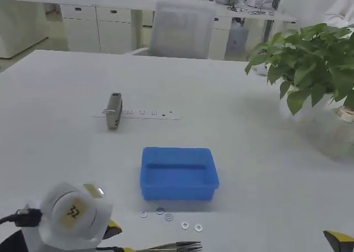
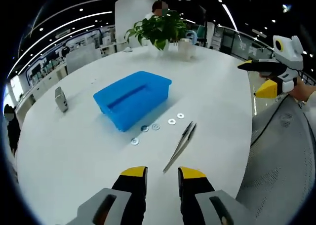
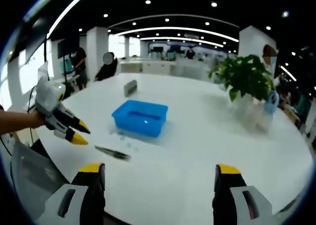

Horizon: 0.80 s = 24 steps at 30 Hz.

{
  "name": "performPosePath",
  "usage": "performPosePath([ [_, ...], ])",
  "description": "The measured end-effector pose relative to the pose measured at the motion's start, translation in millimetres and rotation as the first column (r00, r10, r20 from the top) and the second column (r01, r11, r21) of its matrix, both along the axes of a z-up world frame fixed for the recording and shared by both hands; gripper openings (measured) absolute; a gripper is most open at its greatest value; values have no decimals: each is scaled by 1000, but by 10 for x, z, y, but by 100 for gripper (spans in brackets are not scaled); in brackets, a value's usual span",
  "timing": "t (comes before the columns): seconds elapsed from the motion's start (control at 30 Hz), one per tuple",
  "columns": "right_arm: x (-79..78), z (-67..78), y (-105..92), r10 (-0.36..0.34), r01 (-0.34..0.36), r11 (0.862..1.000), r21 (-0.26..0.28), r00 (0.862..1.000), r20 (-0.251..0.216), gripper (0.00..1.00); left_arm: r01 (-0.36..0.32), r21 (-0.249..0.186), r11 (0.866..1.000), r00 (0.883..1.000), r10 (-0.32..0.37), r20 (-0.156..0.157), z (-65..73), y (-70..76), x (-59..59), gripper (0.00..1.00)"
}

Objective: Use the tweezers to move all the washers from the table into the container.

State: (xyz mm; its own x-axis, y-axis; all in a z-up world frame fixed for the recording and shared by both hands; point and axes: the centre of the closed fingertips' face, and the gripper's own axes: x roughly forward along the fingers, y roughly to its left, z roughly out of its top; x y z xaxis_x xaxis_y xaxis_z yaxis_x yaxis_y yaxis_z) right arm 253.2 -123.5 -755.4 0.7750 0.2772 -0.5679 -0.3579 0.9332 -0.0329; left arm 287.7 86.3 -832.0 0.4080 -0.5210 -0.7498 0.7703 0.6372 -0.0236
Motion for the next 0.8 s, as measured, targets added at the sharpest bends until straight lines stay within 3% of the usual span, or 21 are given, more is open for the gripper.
performPosePath([
  [0.1, -13, -11, -3, 1, -1, 1000, 1, 1000, -10, 90, 44, 38, 998, 999, -44, 0, -74, -23, 1, 13],
  [0.3, -15, -5, -7, -2, 2, 1000, 0, 1000, -11, 90, 98, 69, 993, 995, -97, -24, -216, -67, -10, 11],
  [0.43, -10, 0, 8, 1, 0, 1000, 4, 1000, -13, 90, 131, 129, 983, 991, -127, -37, -336, -39, -6, 5],
  [0.6, -17, -22, 37, 13, -13, 1000, 2, 1000, -25, 89, 138, 121, 983, 990, -136, -29, -315, -54, 28, 2],
  [0.8, -14, -32, 92, 32, -32, 999, 1, 999, -31, 89, 185, 132, 974, 983, -184, -19, -329, -102, 17, 0],
])
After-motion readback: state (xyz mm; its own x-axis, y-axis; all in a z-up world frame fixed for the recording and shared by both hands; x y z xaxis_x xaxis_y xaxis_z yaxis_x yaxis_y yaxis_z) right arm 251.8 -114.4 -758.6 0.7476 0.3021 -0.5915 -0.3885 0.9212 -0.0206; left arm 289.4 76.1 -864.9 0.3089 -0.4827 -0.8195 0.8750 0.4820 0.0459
